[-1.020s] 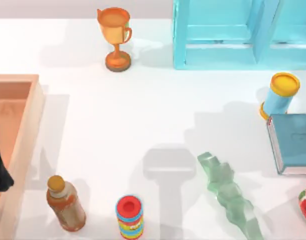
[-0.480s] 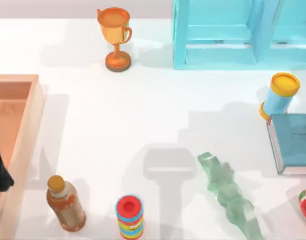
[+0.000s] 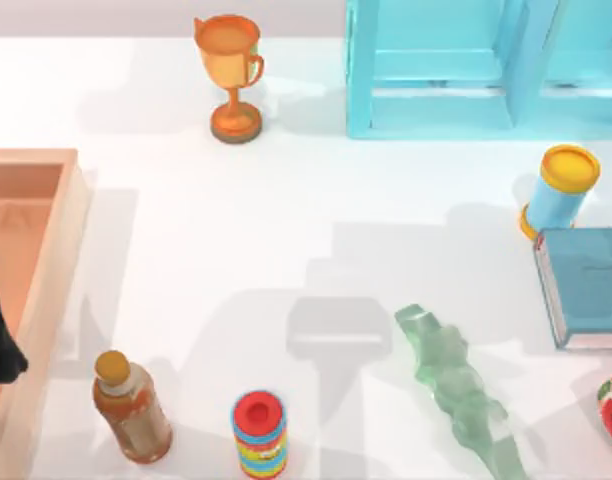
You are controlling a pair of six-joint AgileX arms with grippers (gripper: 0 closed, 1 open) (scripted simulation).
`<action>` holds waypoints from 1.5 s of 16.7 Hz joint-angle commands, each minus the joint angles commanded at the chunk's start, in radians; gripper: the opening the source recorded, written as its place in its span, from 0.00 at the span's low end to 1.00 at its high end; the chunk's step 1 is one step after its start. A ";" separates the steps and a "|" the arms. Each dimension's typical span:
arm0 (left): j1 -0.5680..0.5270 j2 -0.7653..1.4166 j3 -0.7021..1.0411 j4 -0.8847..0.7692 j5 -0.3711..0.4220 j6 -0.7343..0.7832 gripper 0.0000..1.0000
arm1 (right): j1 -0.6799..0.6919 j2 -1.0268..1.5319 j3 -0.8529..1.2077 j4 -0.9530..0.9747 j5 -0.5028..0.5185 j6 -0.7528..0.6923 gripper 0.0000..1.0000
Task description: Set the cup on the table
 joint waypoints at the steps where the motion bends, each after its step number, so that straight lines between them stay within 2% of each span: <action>1: 0.000 0.000 0.000 0.000 0.000 0.000 1.00 | 0.001 0.005 -0.003 0.003 0.000 0.001 0.00; 5: 0.000 0.000 0.000 0.000 0.000 0.000 1.00 | 0.070 0.035 0.044 -0.026 0.005 0.068 0.00; 13: 0.000 0.000 0.000 0.000 0.000 0.000 1.00 | 0.503 0.252 0.384 -0.155 0.021 0.462 0.00; 16: 0.000 0.000 0.000 0.000 0.000 0.000 1.00 | 0.613 0.325 0.510 -0.201 0.022 0.567 0.00; 20: 0.000 0.000 0.000 0.000 0.000 0.000 1.00 | 0.630 0.367 0.610 -0.228 0.027 0.628 0.00; 25: 0.000 0.000 0.000 0.000 0.000 0.000 1.00 | 0.629 0.365 0.608 -0.223 0.025 0.631 0.00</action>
